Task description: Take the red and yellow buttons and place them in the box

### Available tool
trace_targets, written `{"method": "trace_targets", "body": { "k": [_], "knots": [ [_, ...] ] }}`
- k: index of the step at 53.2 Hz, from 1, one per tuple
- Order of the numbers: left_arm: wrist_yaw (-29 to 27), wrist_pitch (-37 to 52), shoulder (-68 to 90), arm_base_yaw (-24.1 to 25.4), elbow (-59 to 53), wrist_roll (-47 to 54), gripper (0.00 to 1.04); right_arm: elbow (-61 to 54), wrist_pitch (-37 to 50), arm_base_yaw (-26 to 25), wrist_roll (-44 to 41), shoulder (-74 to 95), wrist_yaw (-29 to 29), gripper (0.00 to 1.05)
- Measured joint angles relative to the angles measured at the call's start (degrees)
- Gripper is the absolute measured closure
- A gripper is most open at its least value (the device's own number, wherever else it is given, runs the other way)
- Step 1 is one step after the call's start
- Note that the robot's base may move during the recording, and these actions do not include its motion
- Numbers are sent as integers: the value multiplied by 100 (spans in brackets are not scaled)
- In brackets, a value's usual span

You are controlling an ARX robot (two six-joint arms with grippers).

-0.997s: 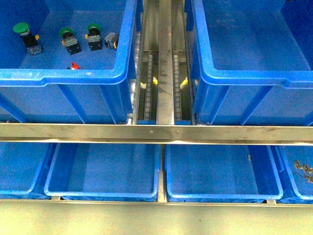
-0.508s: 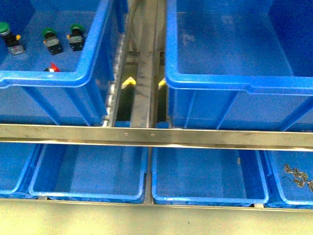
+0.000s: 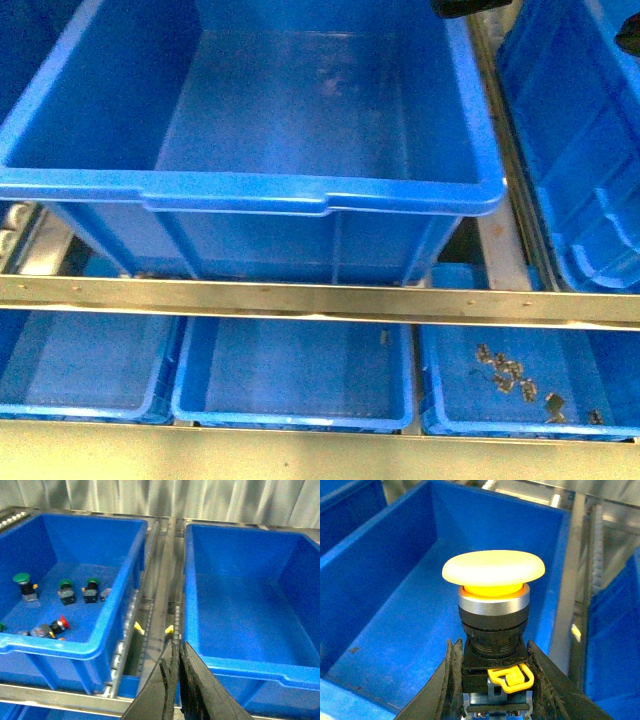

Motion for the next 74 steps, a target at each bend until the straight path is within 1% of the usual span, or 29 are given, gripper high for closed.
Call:
{"method": "trace_targets", "body": {
  "k": [13, 34, 38, 41, 65, 74],
  "knots": [
    [0, -518, -509, 0, 0, 0, 102, 2, -31, 33, 17, -20, 116, 78],
    [35, -1038, -1049, 4, 2, 4, 102, 90, 33, 83, 22, 57, 118, 78],
    [22, -1775, -1591, 4, 2, 7, 102, 111, 35, 83, 22, 59, 87, 78],
    [7, -1987, -1836, 4, 2, 7, 102, 131, 35, 83, 22, 90, 39, 78],
    [2, -2026, -1941, 13, 2, 11, 102, 155, 35, 48, 39, 149, -24, 79],
    [2, -2026, -1941, 15, 2, 13, 73, 92, 35, -101, 83, 149, -46, 79]
  ]
}}
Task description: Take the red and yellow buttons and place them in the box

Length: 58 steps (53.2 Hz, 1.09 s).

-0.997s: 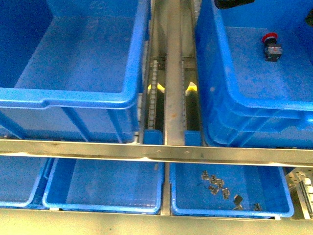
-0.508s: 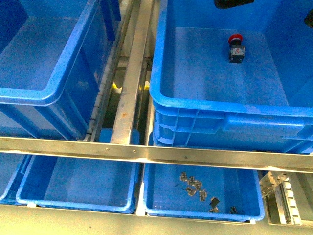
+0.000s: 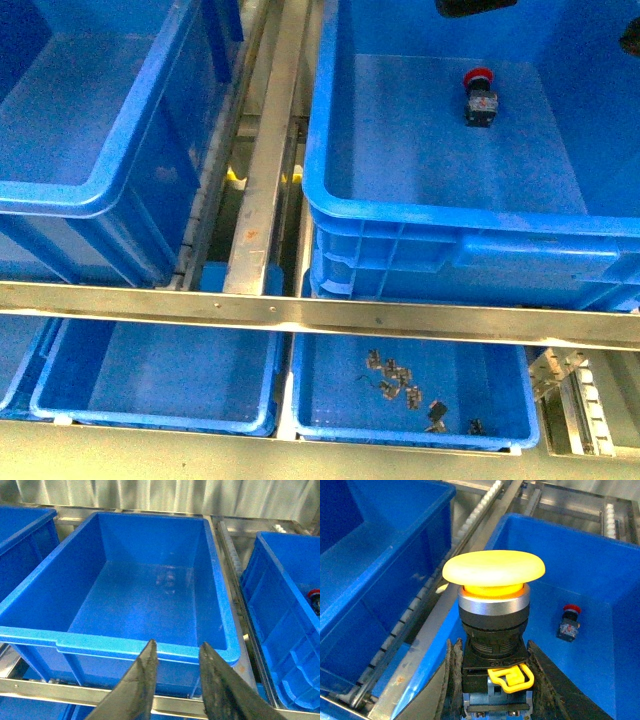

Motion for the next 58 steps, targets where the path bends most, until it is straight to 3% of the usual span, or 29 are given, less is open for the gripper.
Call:
{"method": "trace_targets", "body": {
  "k": [21, 31, 35, 43, 58],
  "knots": [
    [0, 0, 0, 0, 0, 2, 7, -63, 109, -1040, 63, 542, -546, 79],
    [0, 0, 0, 0, 0, 11, 8, 1176, 15, -1834, -120, 2041, -846, 79],
    [0, 0, 0, 0, 0, 9, 8, 2184, -256, -2096, -466, 2898, -876, 79],
    [0, 0, 0, -2, 0, 11, 8, 3654, -817, -2284, -798, 4063, -713, 79],
    [0, 0, 0, 0, 0, 11, 8, 6308, -2295, -2382, -647, 5740, -105, 79]
  ]
}}
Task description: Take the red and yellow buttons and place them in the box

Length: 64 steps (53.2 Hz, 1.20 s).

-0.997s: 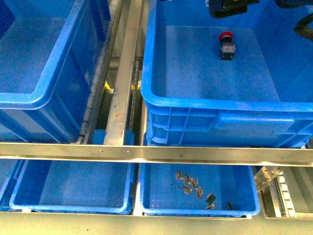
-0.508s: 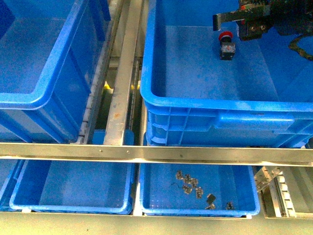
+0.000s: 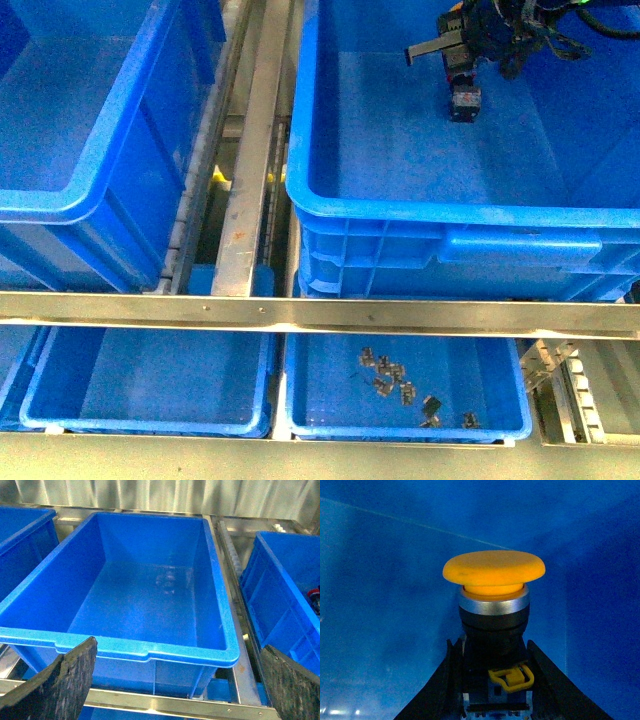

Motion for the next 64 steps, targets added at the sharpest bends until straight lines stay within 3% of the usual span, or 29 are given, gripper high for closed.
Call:
{"method": "trace_targets", "body": {
  "k": [11, 19, 33, 40, 45, 55, 60, 64],
  "knots": [
    [0, 0, 0, -2, 0, -2, 8, 1429, -1060, 2, 240, 787, 433, 79],
    [0, 0, 0, 0, 0, 0, 8, 1788, -1388, 28, 361, 1045, 433, 78],
    [0, 0, 0, 0, 0, -2, 8, 1537, -933, 125, 223, 940, 420, 41],
    [0, 0, 0, 0, 0, 0, 8, 662, -203, 153, 90, 400, 293, 22],
    [0, 0, 0, -2, 0, 0, 8, -715, 527, 164, 85, -638, -186, 5],
    [0, 0, 0, 0, 0, 0, 8, -3853, 1646, 426, 319, -3287, -1056, 6],
    [0, 0, 0, -2, 0, -2, 8, -5230, 1467, 693, 761, -4507, -1056, 6],
    [0, 0, 0, 0, 0, -2, 8, -6293, 957, 1036, 1438, -5528, -745, 6]
  ]
}}
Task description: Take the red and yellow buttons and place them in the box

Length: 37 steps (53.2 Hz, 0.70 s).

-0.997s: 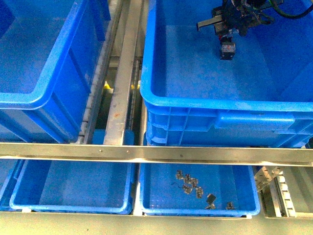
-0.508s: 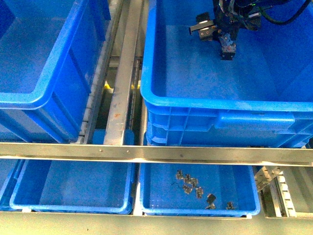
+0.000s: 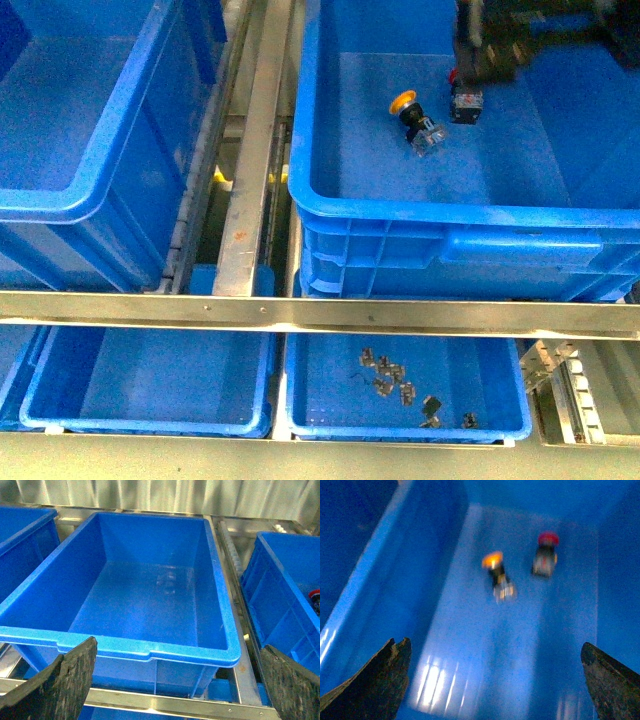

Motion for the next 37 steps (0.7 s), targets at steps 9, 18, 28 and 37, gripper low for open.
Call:
{"method": "trace_targets", "body": {
  "k": [9, 18, 28, 37],
  "knots": [
    [0, 0, 0, -2, 0, 2, 8, -1097, 466, 323, 717, -879, 726, 12],
    [0, 0, 0, 0, 0, 2, 8, -2745, 3770, -382, -415, -1646, 785, 52],
    [0, 0, 0, 0, 0, 2, 8, -3305, 3482, -938, -535, -2437, 256, 83],
    [0, 0, 0, -2, 0, 2, 8, -3617, 3077, -1346, -588, -3198, -181, 101]
  ]
}}
